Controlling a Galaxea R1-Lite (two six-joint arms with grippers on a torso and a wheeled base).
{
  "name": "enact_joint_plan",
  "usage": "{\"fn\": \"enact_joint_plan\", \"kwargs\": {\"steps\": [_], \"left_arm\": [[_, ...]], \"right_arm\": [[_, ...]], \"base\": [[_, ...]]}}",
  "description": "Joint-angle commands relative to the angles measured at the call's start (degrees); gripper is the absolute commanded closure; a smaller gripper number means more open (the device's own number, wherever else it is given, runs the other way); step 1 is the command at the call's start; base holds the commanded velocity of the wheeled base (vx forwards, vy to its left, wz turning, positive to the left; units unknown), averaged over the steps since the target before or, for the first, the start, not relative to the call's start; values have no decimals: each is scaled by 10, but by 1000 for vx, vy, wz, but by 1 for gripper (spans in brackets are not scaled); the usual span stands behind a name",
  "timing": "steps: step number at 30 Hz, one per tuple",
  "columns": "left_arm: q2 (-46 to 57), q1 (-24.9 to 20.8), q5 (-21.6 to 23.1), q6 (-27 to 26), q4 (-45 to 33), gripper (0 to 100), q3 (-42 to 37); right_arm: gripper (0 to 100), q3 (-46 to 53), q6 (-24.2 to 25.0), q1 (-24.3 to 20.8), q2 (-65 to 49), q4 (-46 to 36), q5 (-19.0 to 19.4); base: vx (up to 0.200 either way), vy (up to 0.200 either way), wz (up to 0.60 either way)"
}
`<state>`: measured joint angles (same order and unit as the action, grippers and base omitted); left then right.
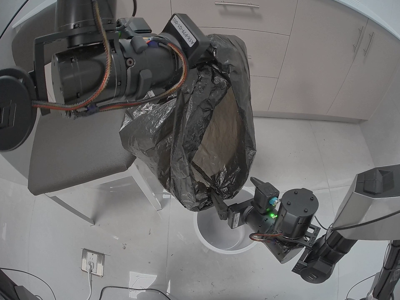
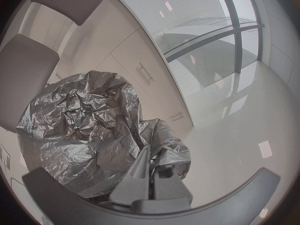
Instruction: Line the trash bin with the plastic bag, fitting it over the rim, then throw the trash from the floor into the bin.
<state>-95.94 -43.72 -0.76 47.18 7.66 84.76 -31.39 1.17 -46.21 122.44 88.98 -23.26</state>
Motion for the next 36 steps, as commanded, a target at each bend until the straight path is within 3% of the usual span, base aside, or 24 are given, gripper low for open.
{"fn": "enact_joint_plan", "kwargs": {"steps": [1, 16, 17, 25, 29, 32, 36], "left_arm": [[2, -1, 0, 0, -1, 100, 0], [20, -12, 0, -2, -1, 100, -21], [24, -15, 0, -2, 0, 100, -24], [30, -15, 0, -2, 0, 100, -36], [40, -9, 0, -3, 3, 100, -69], [46, -5, 1, -2, 8, 100, -91], [56, 6, 12, -3, 44, 100, -151]], "right_arm": [[0, -45, -4, 2, 49, 10, -4], [0, -139, -24, 14, 108, 10, -4], [100, -150, -26, 14, 108, 10, -4], [100, -119, -35, 17, 87, 10, -4], [100, -58, -78, 37, 37, 10, 6], [100, -30, -92, 53, 7, 10, 28], [100, 38, -106, 92, -59, 10, 89]], "base": [[0, 0, 0], [0, 0, 0], [0, 0, 0], [0, 0, 0], [0, 0, 0], [0, 0, 0], [0, 0, 0]]}}
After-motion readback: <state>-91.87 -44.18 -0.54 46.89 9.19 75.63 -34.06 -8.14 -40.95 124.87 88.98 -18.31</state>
